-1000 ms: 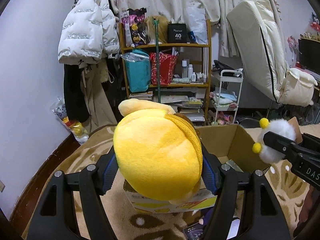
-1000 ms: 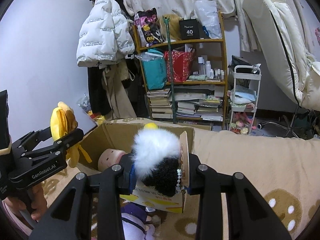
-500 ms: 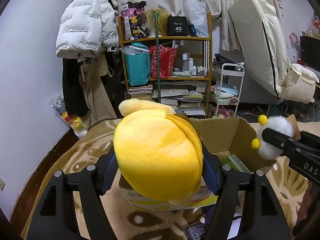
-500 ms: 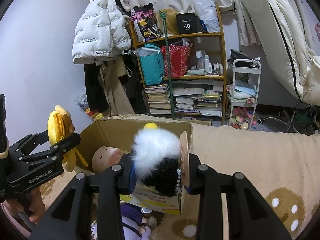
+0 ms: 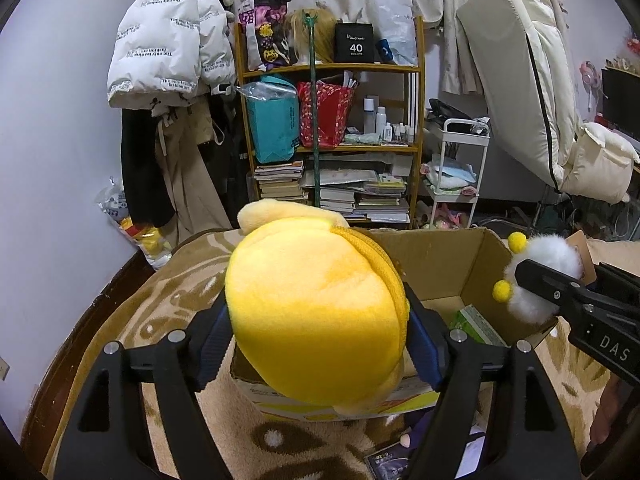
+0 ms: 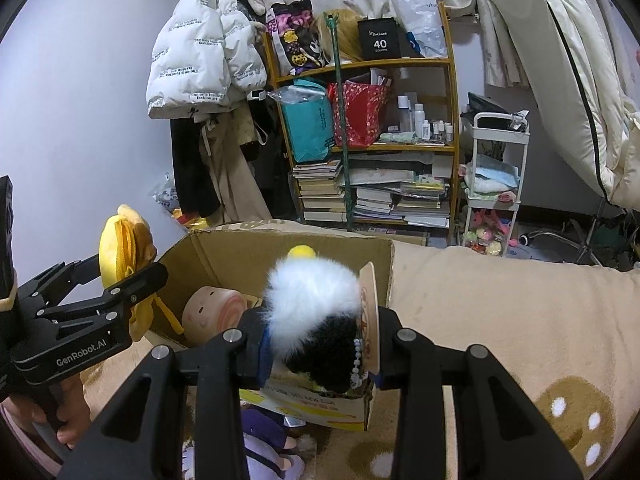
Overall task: Organize soft objects
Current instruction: 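Release the yellow plush into the box from the left tool while the right tool releases its plush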
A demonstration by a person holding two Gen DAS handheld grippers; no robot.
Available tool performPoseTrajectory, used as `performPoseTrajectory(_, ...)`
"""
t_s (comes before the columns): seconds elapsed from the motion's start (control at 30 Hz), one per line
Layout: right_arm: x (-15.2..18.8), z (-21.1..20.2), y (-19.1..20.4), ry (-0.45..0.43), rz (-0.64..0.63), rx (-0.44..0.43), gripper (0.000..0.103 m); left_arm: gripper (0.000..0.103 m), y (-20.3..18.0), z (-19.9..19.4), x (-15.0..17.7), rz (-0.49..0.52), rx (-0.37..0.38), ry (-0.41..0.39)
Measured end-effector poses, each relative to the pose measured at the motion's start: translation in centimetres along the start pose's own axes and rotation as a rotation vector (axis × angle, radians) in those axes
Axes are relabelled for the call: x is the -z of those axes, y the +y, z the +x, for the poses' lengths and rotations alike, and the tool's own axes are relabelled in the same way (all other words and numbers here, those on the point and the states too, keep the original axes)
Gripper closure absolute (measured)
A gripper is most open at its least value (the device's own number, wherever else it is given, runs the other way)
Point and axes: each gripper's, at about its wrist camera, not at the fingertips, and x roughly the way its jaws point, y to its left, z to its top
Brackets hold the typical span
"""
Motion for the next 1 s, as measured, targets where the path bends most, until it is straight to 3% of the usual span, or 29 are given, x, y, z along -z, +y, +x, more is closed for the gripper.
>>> performPoseTrajectory(0.67,0.1,0.8,0.0,0.007,0.016,-0.017,0.062,0.017,0.8,1.4,0.1,-0.042,0.009,0.061)
performPoseTrajectory(0.77,0.0,0.8,-0.1,0.007,0.033,-0.019,0.049,0.015,1.0,0.9,0.2,-0.043,-0.005,0.056)
performPoseTrajectory(1.0,-0.2,-0.5,-0.2,-0.019,0.066,-0.029,0.032,0.008,2.0,-0.5,0.4,-0.041,-0.019,0.049)
